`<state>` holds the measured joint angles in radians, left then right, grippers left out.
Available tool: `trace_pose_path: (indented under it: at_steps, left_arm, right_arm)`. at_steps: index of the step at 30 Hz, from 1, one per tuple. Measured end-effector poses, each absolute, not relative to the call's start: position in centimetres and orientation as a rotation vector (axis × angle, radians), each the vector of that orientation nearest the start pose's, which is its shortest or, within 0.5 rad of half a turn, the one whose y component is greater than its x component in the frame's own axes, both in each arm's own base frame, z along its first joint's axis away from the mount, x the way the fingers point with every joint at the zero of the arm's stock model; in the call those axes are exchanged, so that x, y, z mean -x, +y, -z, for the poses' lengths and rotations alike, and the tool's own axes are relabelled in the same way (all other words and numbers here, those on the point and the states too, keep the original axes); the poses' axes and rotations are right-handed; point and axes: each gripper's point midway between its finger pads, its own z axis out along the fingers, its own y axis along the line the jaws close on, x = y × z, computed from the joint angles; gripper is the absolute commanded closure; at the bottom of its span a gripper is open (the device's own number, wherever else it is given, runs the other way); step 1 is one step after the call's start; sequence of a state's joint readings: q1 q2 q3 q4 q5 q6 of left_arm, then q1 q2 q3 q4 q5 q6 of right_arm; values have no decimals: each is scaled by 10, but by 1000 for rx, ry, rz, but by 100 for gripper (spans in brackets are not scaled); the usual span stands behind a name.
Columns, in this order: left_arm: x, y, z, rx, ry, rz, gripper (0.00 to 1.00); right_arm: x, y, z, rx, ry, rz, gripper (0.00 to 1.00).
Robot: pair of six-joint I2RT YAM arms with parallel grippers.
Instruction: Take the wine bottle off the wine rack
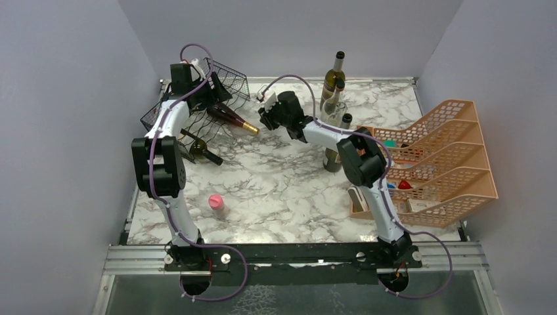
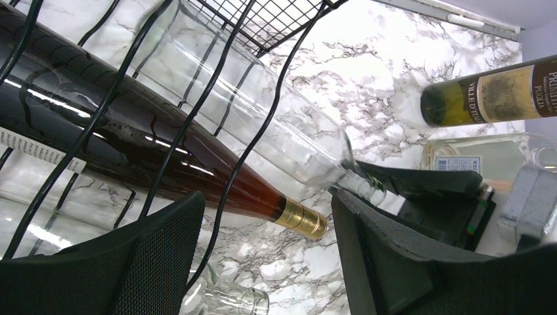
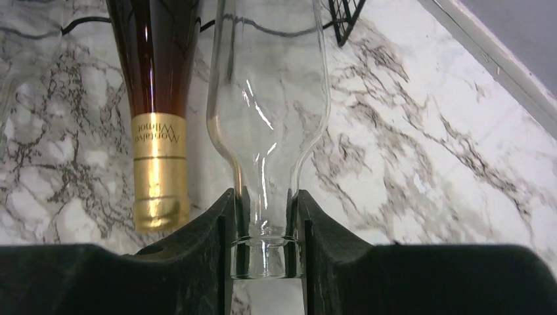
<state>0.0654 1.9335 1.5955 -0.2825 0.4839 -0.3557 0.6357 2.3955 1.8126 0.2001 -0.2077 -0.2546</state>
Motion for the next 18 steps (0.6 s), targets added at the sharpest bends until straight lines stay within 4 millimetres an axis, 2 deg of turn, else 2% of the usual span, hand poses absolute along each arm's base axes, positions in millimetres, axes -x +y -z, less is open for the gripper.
trace_pose_path:
  at_steps: [7,12,18]
  left_arm:
    - [-529,-60,-176,180,2176,693,24]
    - [-529,-60,-177,175,2171,698,24]
    - [-524,-65,-185,148,2149,722,23]
  right_arm:
    - [-496,389,-94,916,1802,-421,99]
    - [-477,376,-114,840,1908,-441,99]
    - [-445,362,-132,777,2068,-475,99]
